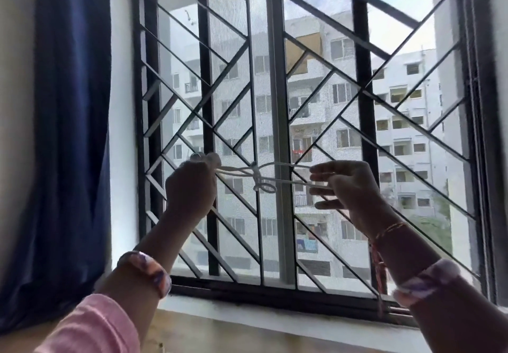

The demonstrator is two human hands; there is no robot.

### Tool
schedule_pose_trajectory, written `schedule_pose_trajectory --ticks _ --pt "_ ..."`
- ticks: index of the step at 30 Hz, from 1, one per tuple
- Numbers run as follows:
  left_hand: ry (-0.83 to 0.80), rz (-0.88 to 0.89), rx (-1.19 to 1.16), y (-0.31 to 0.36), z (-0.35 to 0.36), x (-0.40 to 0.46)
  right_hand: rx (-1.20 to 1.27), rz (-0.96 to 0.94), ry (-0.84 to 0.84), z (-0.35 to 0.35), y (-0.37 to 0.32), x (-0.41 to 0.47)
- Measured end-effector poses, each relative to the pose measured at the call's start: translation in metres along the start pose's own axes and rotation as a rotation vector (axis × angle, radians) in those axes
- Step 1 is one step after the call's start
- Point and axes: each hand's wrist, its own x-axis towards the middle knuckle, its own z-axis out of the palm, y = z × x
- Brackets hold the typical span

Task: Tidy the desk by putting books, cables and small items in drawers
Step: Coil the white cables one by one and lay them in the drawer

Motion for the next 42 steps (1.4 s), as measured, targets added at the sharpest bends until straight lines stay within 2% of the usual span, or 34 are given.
schedule_pose_trajectory --ticks 3,6,8,9,12,14,16,19,23,26,30,32,35,37,39,41,42 --pt "-0.155 -0.193 -0.197 0.005 0.000 0.006 -0.209 -0.045 -0.046 -0.003 0.001 0.004" --pt "-0.394 -0.142 -0.348 0.015 -0.005 0.007 -0.623 -0.111 -0.222 -0.006 0.005 0.000" --pt "-0.413 -0.072 -0.421 0.029 -0.011 0.008 -0.737 -0.242 -0.259 -0.003 0.002 -0.004" --pt "-0.382 -0.040 -0.445 0.037 -0.012 0.010 -0.648 -0.263 -0.317 0.001 -0.003 -0.007" --pt "-0.284 -0.007 -0.474 0.061 -0.015 0.017 -0.125 -0.124 -0.577 0.015 -0.021 -0.022" --pt "-0.234 -0.035 -0.446 0.069 -0.014 0.023 0.129 -0.092 -0.607 0.021 -0.028 -0.028" --pt "-0.212 -0.053 -0.405 0.071 -0.014 0.027 0.218 -0.080 -0.534 0.020 -0.031 -0.030" --pt "-0.126 -0.018 -0.285 0.057 -0.014 0.034 -0.049 -0.199 -0.295 0.012 -0.031 -0.023" --pt "0.058 0.119 -0.159 0.029 -0.019 0.039 -0.326 -0.428 0.056 -0.006 -0.030 -0.004" --pt "0.048 0.159 -0.134 0.012 -0.025 0.044 -0.385 -0.414 0.297 -0.022 -0.029 0.008" --pt "-0.133 -0.019 -0.286 -0.005 -0.043 0.055 -0.065 -0.246 0.389 -0.026 -0.035 0.021" --pt "-0.310 -0.131 -0.600 -0.002 -0.057 0.060 0.036 -0.187 0.416 -0.019 -0.041 0.027" --pt "-0.623 -0.421 -1.120 0.005 -0.078 0.059 0.155 -0.039 0.381 -0.008 -0.056 0.031" --pt "-0.708 -0.530 -1.295 0.006 -0.083 0.058 0.190 0.130 0.215 0.000 -0.065 0.027" --pt "-0.711 -0.642 -1.364 0.012 -0.086 0.056 0.070 0.237 -0.028 0.007 -0.072 0.015" --pt "-0.662 -0.780 -1.389 0.022 -0.090 0.054 -0.203 0.195 -0.216 0.014 -0.079 -0.002" --pt "-0.617 -0.845 -1.386 0.028 -0.094 0.051 -0.274 0.127 -0.241 0.019 -0.082 -0.010"
